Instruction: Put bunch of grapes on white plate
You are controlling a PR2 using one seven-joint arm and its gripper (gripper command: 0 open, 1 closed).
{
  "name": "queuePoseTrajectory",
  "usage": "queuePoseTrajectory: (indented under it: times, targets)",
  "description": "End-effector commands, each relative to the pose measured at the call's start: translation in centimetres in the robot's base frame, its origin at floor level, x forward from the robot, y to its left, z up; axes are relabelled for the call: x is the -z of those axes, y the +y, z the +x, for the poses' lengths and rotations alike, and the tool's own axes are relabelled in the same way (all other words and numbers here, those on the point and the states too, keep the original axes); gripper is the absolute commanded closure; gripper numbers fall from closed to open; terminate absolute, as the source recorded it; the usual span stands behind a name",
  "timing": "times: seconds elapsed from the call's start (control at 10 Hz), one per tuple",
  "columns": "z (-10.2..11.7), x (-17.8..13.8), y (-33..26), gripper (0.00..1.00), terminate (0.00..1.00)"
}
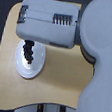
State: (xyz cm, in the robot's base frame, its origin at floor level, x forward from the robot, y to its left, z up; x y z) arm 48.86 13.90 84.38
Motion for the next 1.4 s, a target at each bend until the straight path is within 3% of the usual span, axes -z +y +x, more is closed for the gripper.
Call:
queuePoseTrajectory:
  times: [0.0, 1.3]
  targets:
    - [-1.4, 2.6, 0.7, 1.00, 0.00]
    - [-3.6, 7.1, 1.0, 1.00, 0.00]
